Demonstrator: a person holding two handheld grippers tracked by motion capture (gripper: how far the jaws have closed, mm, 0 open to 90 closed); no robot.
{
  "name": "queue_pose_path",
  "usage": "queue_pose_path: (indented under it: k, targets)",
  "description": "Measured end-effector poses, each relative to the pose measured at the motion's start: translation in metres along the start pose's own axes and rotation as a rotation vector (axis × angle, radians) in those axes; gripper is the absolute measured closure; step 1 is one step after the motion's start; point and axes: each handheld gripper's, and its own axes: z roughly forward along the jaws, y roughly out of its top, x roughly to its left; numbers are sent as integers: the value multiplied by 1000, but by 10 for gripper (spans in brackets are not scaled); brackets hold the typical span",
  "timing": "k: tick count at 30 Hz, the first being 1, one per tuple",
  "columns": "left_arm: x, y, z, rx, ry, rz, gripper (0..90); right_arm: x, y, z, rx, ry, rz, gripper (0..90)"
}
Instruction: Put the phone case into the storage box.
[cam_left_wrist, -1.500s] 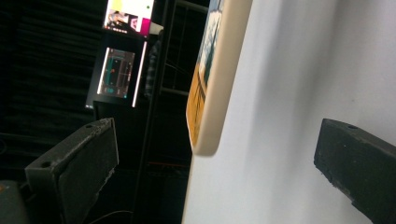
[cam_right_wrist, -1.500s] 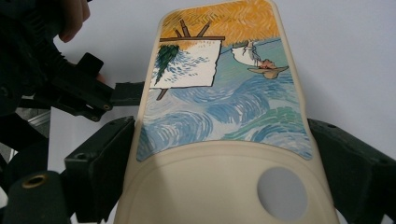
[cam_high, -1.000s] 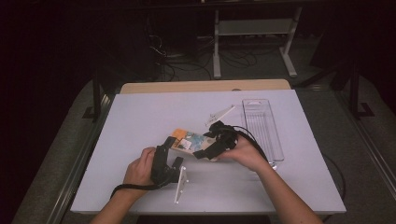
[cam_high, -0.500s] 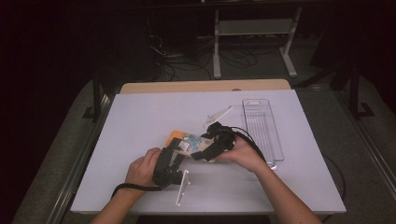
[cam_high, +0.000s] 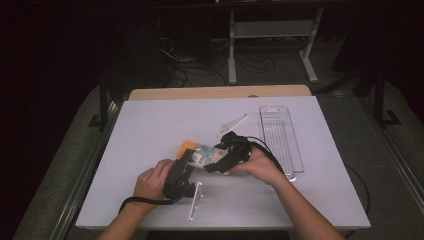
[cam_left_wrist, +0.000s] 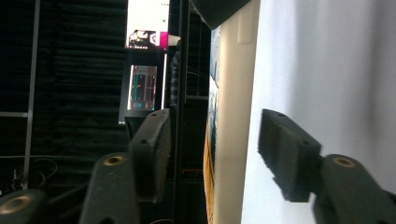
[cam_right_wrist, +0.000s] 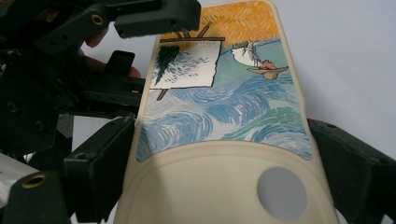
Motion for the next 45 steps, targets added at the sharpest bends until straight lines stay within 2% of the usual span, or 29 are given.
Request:
queue_pose_path:
  k: [22,30,36,45]
  targets:
    - [2,4,-4,-15,-15,35,677,1,0,3,6,8,10,110]
    - [3,4,-4,-12,-48,38,755,1,1,2,2,5,9,110]
    - [5,4,-5,-15,-52,37,783,1,1,2,3,5,2,108]
    - [5,6,-7,-5,-61,61,792,4,2,2,10,-3,-11,103]
